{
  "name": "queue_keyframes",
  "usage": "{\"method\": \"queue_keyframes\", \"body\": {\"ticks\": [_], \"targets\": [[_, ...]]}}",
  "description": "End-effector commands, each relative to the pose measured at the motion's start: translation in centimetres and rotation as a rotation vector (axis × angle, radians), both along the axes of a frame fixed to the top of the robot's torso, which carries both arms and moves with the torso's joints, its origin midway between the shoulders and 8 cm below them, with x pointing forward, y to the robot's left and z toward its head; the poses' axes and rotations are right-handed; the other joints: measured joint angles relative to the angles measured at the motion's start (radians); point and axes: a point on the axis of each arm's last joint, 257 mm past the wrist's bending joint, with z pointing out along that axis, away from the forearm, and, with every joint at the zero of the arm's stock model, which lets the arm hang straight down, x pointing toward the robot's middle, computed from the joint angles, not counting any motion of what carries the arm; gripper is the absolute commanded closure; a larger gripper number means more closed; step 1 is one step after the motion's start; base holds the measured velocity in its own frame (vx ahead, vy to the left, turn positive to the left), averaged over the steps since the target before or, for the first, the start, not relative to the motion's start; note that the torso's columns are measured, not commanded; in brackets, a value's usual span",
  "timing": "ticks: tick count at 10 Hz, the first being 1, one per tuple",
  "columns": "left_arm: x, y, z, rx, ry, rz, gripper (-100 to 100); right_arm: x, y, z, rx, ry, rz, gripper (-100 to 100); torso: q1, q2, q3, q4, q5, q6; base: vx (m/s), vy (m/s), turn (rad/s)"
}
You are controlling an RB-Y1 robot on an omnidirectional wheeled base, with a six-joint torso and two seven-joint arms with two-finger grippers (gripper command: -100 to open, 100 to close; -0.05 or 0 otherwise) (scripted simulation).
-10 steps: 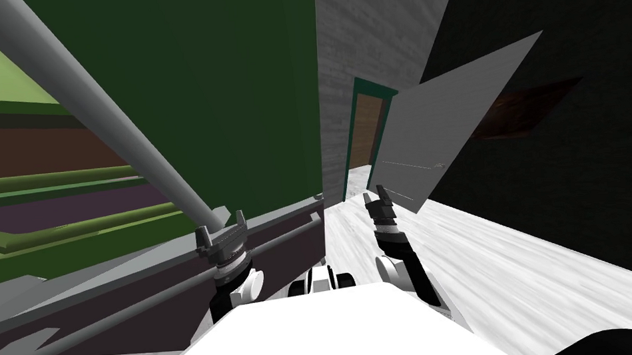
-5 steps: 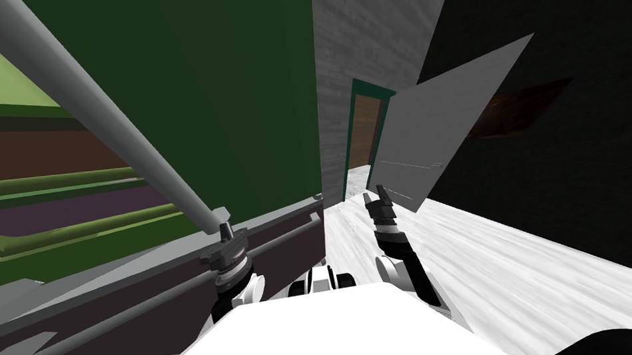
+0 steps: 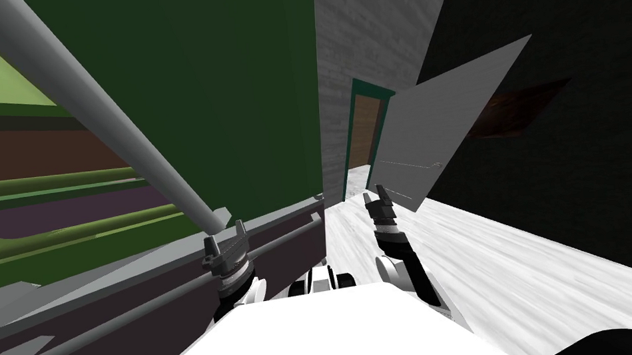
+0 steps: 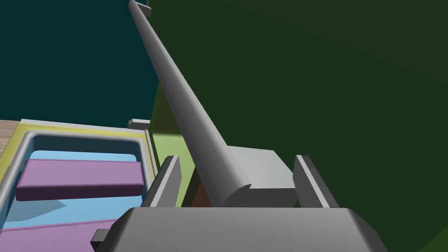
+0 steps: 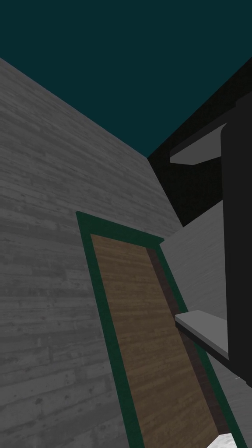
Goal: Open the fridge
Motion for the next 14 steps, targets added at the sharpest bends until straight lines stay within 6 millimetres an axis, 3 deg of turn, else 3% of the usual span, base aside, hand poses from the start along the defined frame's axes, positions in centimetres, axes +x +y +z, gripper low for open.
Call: {"method": "queue_keyframes", "body": {"ticks": [1,6,8,11,14], "targets": [[0.6,2.0,-0.1,0.017,0.011,0.022,-100,0.0,0.0,0.0,0.000,0.000,0.000,0,-0.007,0.002,0.001,0.001,-0.002,0.001,-0.056,-0.057,-0.104],[2.0,7.6,-0.1,0.037,0.038,0.067,-100,0.0,0.0,0.0,0.000,0.000,0.000,0,-0.003,0.001,0.000,0.001,-0.002,0.000,-0.064,-0.076,-0.154],[1.5,8.8,0.3,0.047,0.031,0.102,-100,0.0,0.0,0.0,0.000,0.000,0.000,0,-0.004,0.001,0.001,0.001,-0.002,0.000,-0.030,-0.049,-0.047],[1.9,12.6,0.7,0.042,0.039,0.133,-100,0.0,0.0,0.0,0.000,0.000,0.000,0,-0.004,0.001,0.000,0.002,-0.003,0.000,-0.046,-0.068,-0.155],[1.1,15.9,1.6,0.043,0.030,0.191,-100,0.0,0.0,0.0,0.000,0.000,0.000,0,-0.005,0.002,0.001,0.001,-0.002,0.001,-0.055,-0.078,-0.145]]}}
